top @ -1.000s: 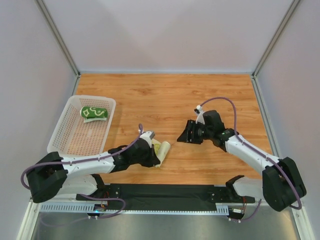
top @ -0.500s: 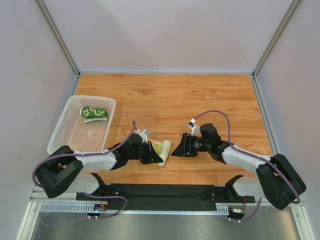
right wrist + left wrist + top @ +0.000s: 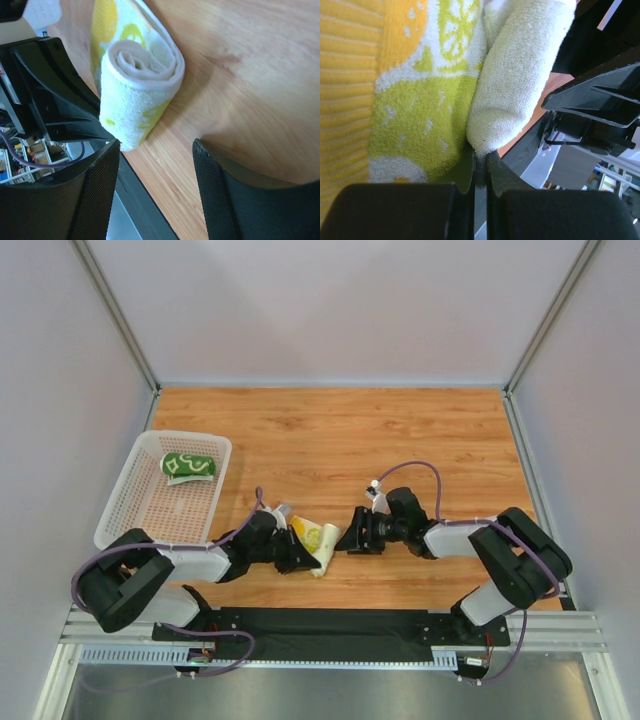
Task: Roll the towels
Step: Roll the towel
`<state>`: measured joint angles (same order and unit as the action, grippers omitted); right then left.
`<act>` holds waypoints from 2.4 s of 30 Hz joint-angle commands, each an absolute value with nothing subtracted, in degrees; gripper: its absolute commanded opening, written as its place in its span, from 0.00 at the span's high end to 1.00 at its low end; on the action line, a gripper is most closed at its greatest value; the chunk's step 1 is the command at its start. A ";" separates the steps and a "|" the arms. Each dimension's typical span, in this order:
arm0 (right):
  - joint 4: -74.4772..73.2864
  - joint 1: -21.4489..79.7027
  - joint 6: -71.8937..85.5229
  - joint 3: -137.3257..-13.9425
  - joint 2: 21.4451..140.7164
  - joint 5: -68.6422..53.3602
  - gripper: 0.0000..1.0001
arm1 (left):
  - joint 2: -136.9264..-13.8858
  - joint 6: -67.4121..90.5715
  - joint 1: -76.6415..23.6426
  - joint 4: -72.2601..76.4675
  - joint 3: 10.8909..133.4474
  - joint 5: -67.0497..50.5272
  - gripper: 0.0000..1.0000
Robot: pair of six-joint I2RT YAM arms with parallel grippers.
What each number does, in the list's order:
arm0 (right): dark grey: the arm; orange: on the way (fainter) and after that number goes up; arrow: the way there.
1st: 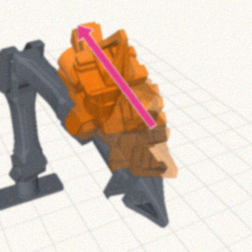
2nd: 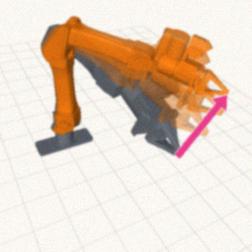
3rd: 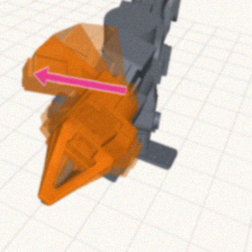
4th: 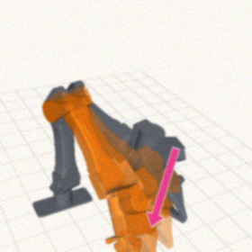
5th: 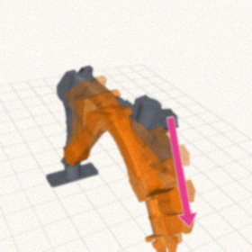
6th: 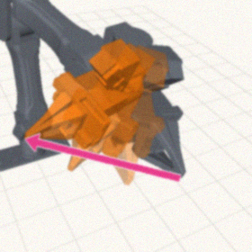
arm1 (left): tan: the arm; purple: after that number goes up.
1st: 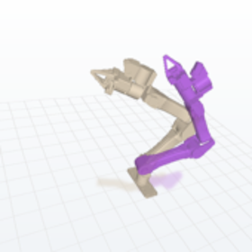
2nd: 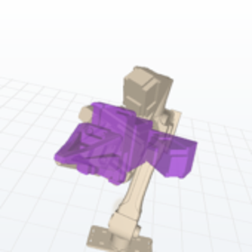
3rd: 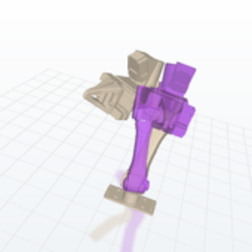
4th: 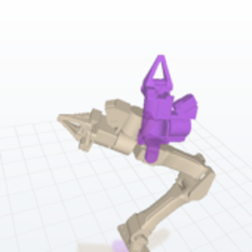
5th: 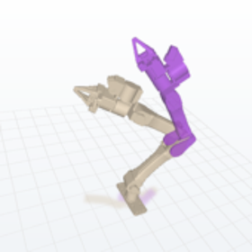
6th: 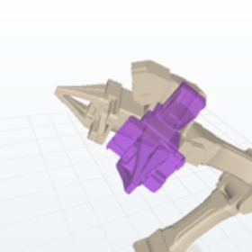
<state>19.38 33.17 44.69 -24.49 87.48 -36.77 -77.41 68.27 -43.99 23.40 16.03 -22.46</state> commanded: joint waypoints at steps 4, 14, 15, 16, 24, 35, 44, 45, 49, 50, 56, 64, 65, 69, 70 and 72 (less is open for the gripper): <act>27.07 34.19 44.82 -27.16 91.14 -35.42 0.38 | -76.38 71.54 -43.42 24.87 13.71 -21.01 1.00; 30.76 36.21 45.35 -27.95 95.53 -32.52 0.43 | -77.43 73.12 -42.98 26.63 12.39 -20.48 1.00; 31.02 36.91 45.35 -28.12 95.89 -32.35 0.44 | -78.21 73.30 -42.89 27.07 12.13 -20.74 1.00; 31.03 37.18 45.35 -28.47 96.76 -32.08 0.44 | -78.57 73.47 -42.80 27.77 12.13 -20.74 1.00; 32.61 38.67 46.23 -29.97 101.15 -31.73 0.61 | -81.56 73.30 -42.28 29.53 12.22 -22.15 1.00; 27.43 38.85 46.41 -31.55 100.46 -30.15 0.90 | -76.82 65.22 -42.28 11.54 17.57 -18.55 0.82; 21.10 39.02 47.20 -33.13 97.74 -28.74 0.93 | -66.28 57.14 -48.24 -18.52 29.17 -0.81 0.49; 19.70 39.02 47.11 -33.40 97.56 -28.57 0.93 | -66.10 56.95 -51.04 -20.81 31.88 4.69 0.49; 15.39 39.81 46.41 -34.89 96.07 -27.25 0.93 | -66.71 55.81 -59.84 -31.79 38.84 19.40 0.50; 14.42 39.99 46.23 -35.50 95.37 -26.99 0.93 | -67.67 55.38 -61.51 -32.51 39.98 23.51 0.50; 9.85 40.43 45.79 -37.09 94.48 -25.75 0.94 | -76.18 50.72 -71.35 -35.68 50.08 30.93 0.57; 8.53 40.52 45.62 -37.27 94.57 -25.31 0.96 | -86.74 48.60 -73.13 -33.05 53.96 28.92 0.57; 8.53 40.52 45.70 -37.18 94.48 -25.31 0.96 | -88.23 48.69 -73.13 -32.70 53.88 28.48 0.57; 8.44 40.52 45.70 -37.00 94.57 -25.40 0.96 | -91.05 49.31 -73.13 -31.99 53.35 28.21 0.57; 8.44 40.52 45.62 -37.09 94.57 -25.40 0.96 | -91.58 49.31 -73.13 -31.64 53.00 28.04 0.57; 8.17 40.52 45.61 -37.35 94.75 -25.40 0.96 | -91.84 48.96 -73.13 -30.59 52.38 27.34 0.58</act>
